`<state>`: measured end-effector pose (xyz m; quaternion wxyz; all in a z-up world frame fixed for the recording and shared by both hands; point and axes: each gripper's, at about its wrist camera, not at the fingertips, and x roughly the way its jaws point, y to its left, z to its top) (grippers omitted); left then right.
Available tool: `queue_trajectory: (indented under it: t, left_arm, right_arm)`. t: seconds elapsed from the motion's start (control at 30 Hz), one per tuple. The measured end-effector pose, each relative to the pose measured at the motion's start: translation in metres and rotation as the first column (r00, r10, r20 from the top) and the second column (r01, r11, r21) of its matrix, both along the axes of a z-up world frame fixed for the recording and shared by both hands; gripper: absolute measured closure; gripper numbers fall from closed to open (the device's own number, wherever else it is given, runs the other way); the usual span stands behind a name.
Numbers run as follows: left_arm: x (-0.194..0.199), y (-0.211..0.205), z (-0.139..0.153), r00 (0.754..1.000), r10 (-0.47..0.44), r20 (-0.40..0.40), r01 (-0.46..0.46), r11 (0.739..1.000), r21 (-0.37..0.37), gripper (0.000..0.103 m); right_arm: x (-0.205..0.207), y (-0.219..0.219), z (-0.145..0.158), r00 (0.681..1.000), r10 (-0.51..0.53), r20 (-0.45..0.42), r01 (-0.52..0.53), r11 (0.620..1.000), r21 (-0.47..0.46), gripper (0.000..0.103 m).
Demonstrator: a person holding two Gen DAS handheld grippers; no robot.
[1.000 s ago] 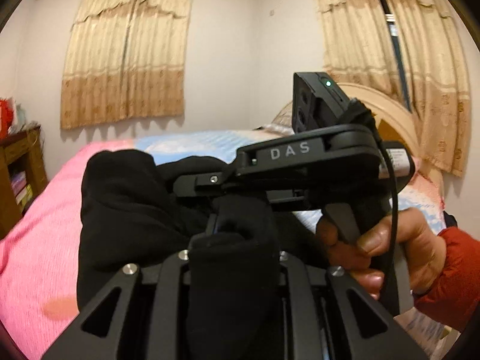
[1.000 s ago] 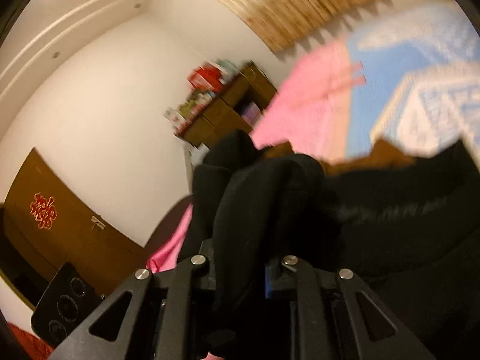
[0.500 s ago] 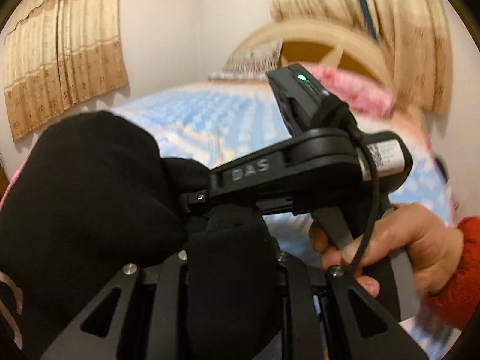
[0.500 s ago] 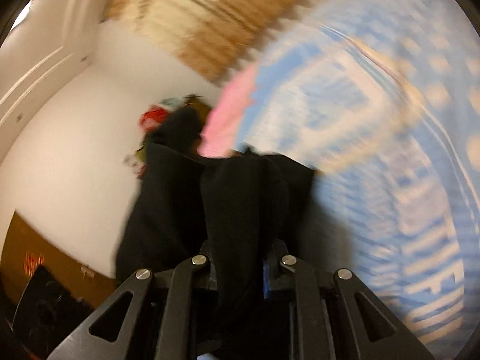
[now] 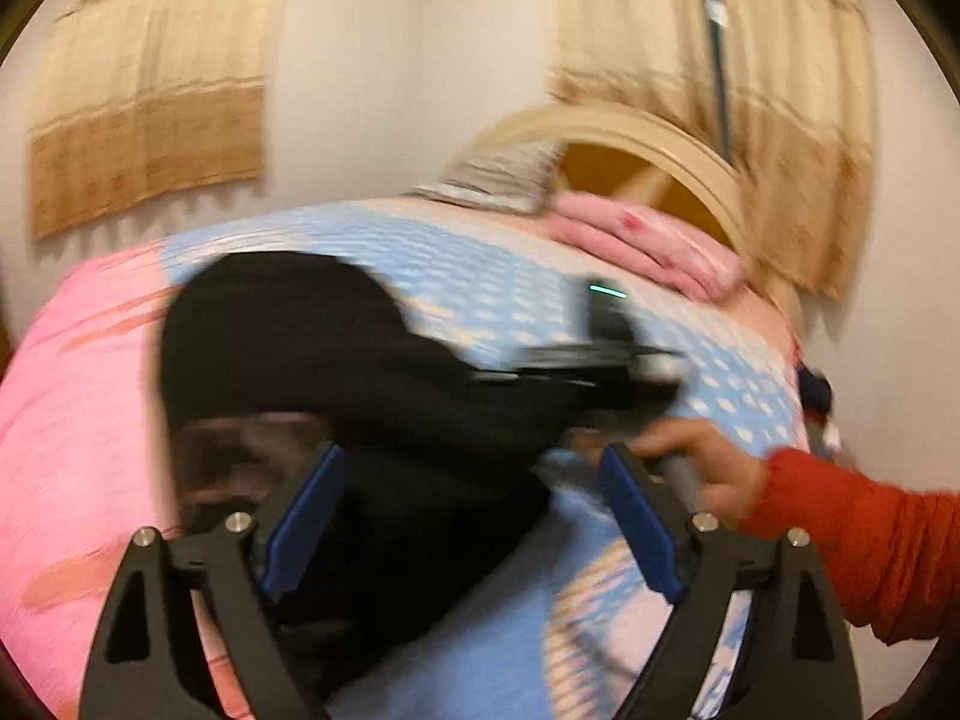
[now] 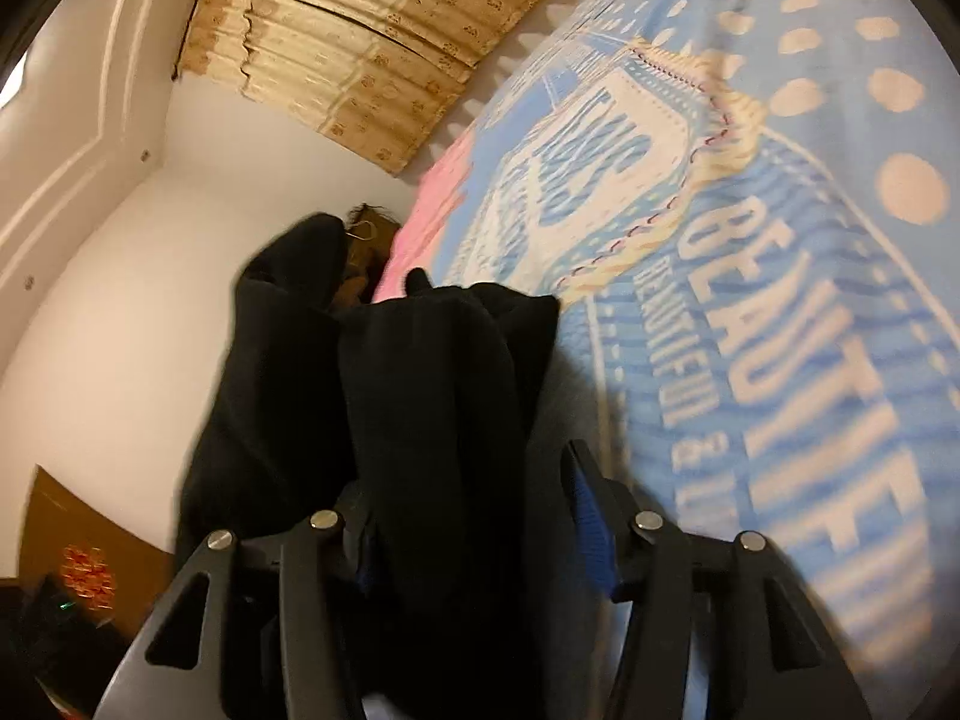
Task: Fold large clothes
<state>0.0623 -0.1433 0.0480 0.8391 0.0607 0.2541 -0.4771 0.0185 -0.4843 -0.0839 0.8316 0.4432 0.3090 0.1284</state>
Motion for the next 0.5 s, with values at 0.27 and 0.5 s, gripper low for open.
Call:
queue_trajectory:
  t: [0.27,0.5]
  left_arm:
    - [0.118,0.066,0.002,0.895,0.444,-0.048,-0.446,0.893,-0.059,0.006]
    - [0.133,0.000,-0.050,0.912,0.359,-0.196,-0.369,0.929,-0.013,0.011]
  right_arm:
    - [-0.040,0.033,0.131,0.982,-0.025,0.185,0.102,0.901,-0.421,0.062]
    - [0.044,0.112,0.170,0.980,0.132,0.145,-0.022,0.809,-0.587,0.067]
